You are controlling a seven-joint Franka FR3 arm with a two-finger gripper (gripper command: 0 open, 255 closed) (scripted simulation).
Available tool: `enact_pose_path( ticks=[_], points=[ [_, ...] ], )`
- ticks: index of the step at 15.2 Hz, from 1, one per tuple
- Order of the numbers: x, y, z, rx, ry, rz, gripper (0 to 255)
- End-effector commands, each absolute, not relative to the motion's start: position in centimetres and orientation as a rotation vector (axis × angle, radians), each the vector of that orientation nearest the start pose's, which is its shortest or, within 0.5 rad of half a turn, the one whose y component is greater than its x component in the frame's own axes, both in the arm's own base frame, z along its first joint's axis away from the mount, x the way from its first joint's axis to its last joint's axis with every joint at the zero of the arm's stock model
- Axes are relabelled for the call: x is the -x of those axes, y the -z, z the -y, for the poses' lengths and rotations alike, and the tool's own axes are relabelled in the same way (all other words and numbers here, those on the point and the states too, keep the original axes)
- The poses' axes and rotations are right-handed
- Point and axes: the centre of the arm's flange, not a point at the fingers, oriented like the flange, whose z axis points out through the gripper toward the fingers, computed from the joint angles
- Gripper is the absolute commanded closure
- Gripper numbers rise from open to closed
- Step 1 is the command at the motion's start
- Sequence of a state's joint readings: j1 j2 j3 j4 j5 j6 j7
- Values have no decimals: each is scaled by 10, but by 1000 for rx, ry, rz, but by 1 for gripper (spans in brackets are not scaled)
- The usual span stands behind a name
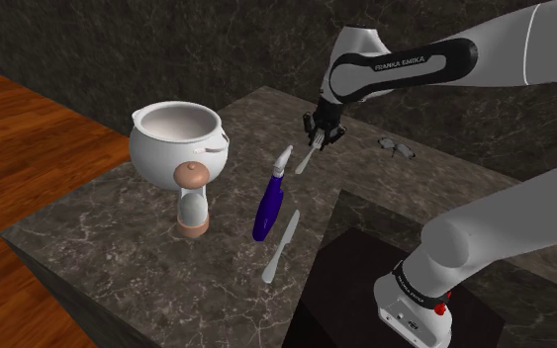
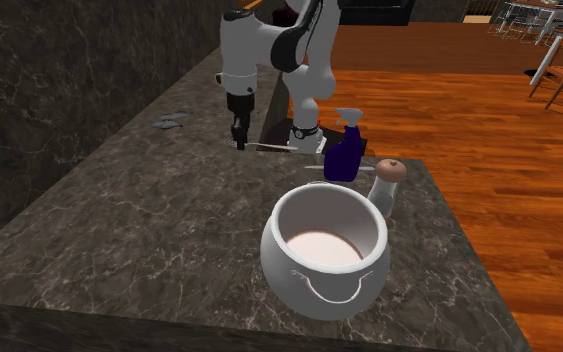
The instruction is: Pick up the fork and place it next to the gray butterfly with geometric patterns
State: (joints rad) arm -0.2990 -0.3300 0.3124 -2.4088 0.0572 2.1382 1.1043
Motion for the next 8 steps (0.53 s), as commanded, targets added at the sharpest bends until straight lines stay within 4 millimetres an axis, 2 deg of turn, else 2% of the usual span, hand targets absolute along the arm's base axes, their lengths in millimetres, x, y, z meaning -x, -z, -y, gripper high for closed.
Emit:
enact_pose_path(
  ticks=[1,8],
  points=[
    [-436,-436,10,2666,103,-1695,255],
    [-394,-437,92,2666,103,-1695,255]
  ],
)
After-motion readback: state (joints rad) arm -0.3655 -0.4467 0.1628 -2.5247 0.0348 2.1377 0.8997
